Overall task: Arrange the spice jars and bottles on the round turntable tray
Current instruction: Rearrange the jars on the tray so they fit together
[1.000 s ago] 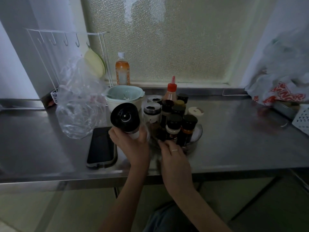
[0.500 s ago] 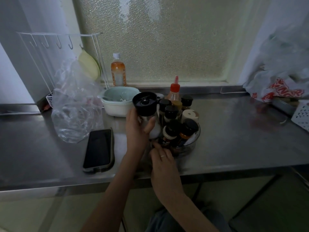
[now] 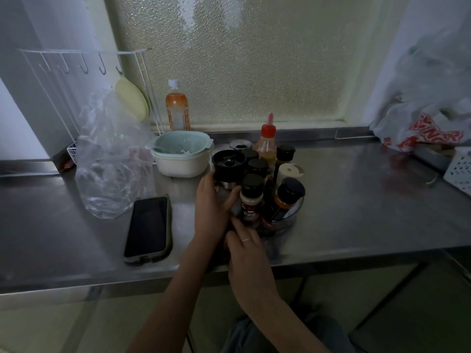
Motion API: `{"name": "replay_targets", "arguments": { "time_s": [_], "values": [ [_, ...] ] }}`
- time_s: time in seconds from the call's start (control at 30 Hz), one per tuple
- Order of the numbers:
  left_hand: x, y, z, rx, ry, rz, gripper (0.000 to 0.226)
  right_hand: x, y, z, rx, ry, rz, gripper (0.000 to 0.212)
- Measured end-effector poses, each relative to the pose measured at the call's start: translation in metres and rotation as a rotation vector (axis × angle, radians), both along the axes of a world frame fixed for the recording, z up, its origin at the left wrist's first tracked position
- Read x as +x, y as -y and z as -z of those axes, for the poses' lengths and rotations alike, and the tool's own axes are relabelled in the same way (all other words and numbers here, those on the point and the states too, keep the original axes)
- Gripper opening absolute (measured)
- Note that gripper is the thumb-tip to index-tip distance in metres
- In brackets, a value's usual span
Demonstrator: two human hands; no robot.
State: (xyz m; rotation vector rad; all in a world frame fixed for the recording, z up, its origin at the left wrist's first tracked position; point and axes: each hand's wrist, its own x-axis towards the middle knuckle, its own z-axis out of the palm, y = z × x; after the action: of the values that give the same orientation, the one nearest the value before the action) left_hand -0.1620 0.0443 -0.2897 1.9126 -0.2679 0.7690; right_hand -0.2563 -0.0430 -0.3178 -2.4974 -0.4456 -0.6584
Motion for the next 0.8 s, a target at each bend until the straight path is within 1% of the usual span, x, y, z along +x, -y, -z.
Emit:
{"name": "replay_targets", "arguments": {
  "time_s": [0.07,0.13,0.17,0.23,0.3,0.33,0.37,0.4,0.43,0.5,0.57,0.63,0.73,0.8],
  "values": [
    [-0.004,0.003,0.002,-0.024,-0.013,-0.016,0.039,-0.001,0.001,-0.002,0.008,-0.02,-0.015,0.028],
    [-0.011,0.004,0.001,-0.074,0.025,-0.075,0.036,-0.007,0.008,-0.009,0.08,-0.036,-0.066,0.023],
    [-0.015,0.004,0.001,-0.083,0.078,-0.117,0.033,-0.011,0.014,-0.014,0.155,0.024,-0.084,0.022],
    [-0.021,0.0,0.0,-0.043,0.194,-0.152,0.026,-0.019,0.03,-0.028,0.331,0.245,-0.069,0.021],
    [-0.027,0.0,0.0,0.056,0.221,-0.114,0.027,-0.014,0.052,-0.04,0.502,0.432,0.023,0.02],
    [-0.028,0.003,-0.001,0.121,0.205,-0.099,0.032,-0.007,0.063,-0.047,0.602,0.454,0.088,0.025],
    [-0.028,0.006,-0.001,0.197,0.193,-0.105,0.038,0.001,0.074,-0.055,0.697,0.414,0.15,0.03],
    [-0.027,0.009,0.0,0.276,0.194,-0.125,0.043,0.013,0.084,-0.06,0.77,0.324,0.193,0.034],
    [-0.026,0.012,0.0,0.341,0.203,-0.148,0.046,0.025,0.095,-0.061,0.797,0.208,0.206,0.035],
    [-0.025,0.014,0.001,0.397,0.21,-0.181,0.048,0.047,0.112,-0.058,0.737,-0.057,0.172,0.035],
    [-0.024,0.013,0.002,0.378,0.193,-0.201,0.046,0.061,0.12,-0.049,0.685,-0.246,0.089,0.036],
    [-0.024,0.012,0.003,0.343,0.155,-0.203,0.043,0.064,0.118,-0.04,0.636,-0.274,0.038,0.035],
    [-0.022,0.01,0.004,0.293,0.097,-0.199,0.042,0.061,0.111,-0.032,0.576,-0.185,0.014,0.039],
    [-0.021,0.009,0.004,0.261,0.065,-0.16,0.043,0.061,0.106,-0.03,0.494,-0.156,0.029,0.045]
  ]
}}
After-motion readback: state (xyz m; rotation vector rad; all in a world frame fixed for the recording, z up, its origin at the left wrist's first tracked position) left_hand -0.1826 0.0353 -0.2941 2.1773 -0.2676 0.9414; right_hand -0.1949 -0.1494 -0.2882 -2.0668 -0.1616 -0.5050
